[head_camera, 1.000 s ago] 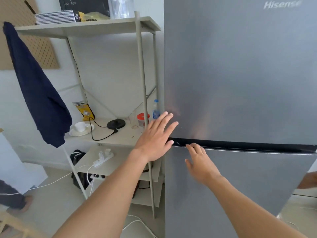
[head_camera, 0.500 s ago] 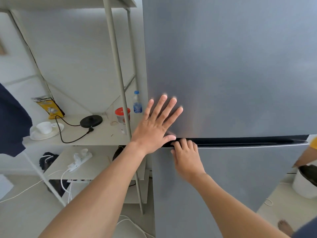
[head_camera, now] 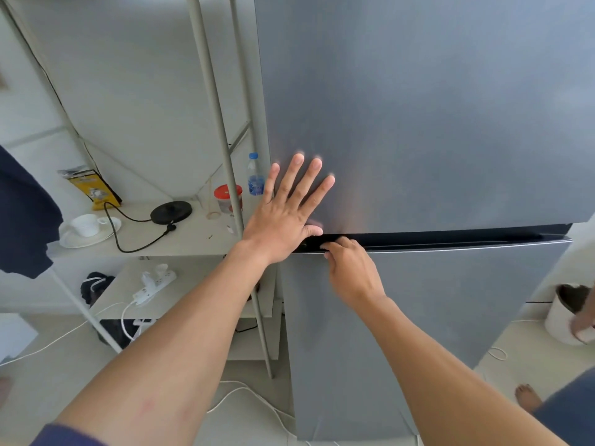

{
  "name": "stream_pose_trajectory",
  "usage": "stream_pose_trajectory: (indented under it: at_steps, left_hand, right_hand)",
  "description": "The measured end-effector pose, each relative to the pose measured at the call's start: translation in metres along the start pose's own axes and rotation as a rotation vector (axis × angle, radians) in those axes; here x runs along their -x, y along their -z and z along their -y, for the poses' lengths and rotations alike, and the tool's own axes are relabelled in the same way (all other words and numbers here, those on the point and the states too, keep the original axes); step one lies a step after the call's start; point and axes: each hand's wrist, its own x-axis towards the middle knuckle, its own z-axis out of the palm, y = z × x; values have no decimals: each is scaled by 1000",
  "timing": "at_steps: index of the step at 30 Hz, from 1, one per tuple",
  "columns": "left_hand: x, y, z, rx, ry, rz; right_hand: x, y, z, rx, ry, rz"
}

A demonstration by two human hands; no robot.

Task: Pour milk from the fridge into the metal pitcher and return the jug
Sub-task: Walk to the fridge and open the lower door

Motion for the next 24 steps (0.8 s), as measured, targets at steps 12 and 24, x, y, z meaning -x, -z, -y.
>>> stream_pose_trajectory:
  at_steps: [12,24]
  left_hand:
    - [0,4,-3,25,31,79]
    - [5,46,-31,81,171,263]
  right_hand:
    - [8,0,-9,-171,13,-110]
    - [98,51,-21,-446,90,-12]
